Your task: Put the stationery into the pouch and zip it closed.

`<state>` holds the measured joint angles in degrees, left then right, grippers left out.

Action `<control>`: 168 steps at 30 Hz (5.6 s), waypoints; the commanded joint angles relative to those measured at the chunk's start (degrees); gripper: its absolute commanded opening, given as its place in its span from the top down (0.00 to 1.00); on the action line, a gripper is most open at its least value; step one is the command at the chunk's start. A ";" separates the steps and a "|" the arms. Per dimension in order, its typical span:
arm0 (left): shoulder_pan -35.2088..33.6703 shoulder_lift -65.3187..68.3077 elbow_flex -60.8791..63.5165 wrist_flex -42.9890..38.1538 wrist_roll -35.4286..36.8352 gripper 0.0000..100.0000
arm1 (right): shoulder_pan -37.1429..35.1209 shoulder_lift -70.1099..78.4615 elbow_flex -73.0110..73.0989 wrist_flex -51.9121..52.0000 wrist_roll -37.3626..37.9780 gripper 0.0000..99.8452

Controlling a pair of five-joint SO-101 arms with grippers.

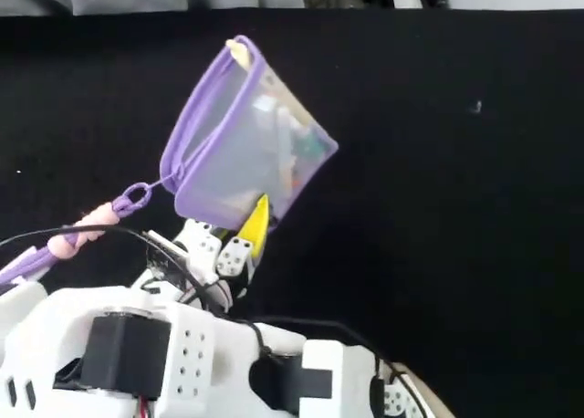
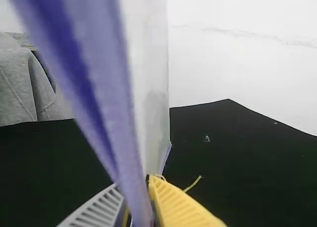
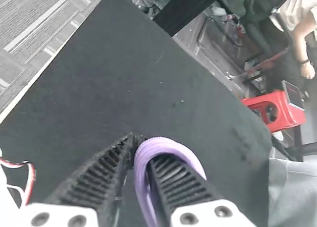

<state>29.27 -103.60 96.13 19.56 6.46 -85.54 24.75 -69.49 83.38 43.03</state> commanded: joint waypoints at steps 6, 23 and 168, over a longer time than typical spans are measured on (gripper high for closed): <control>0.04 -0.35 1.19 -1.41 -0.18 0.97 | -2.90 -0.48 -2.86 3.96 -8.35 0.99; -9.10 -0.53 1.19 -10.64 -5.27 0.97 | -4.48 -0.75 -10.33 13.98 -5.80 0.99; -20.97 -0.88 -12.18 11.69 -5.80 0.80 | 65.32 -43.30 13.76 -11.87 -10.55 0.99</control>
<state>7.65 -103.87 88.75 28.18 2.86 -21.19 -19.91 -53.67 71.52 32.92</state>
